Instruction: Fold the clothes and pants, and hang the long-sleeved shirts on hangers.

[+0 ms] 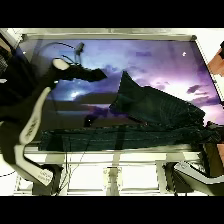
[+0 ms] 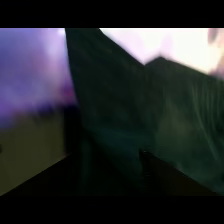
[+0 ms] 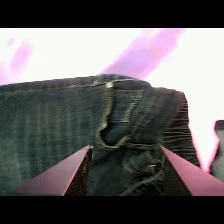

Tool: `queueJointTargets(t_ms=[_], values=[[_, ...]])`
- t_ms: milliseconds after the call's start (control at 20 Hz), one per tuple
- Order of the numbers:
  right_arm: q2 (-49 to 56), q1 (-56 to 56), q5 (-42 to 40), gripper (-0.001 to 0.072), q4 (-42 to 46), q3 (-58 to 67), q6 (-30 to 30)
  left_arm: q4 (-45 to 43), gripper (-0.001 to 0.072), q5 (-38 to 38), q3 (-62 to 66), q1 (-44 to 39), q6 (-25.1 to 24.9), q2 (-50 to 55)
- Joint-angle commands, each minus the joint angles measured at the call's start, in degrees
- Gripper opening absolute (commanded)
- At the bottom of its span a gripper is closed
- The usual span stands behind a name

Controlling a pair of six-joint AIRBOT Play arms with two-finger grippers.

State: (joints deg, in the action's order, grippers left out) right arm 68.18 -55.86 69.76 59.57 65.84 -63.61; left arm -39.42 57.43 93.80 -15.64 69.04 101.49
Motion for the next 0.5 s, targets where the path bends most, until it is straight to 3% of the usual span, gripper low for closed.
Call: queueJointTargets(t_ms=[0,450], values=[[2.75,4.17,-0.52,0.0488,-0.44,0.11,0.15,-1.62,0.0435,12.83,8.55,-3.76,7.52,9.86],[5.44,15.39,-1.9,0.0488,-0.37,0.09,-1.49,-2.64,0.0436,20.39,8.55,-6.78,9.62,11.04]])
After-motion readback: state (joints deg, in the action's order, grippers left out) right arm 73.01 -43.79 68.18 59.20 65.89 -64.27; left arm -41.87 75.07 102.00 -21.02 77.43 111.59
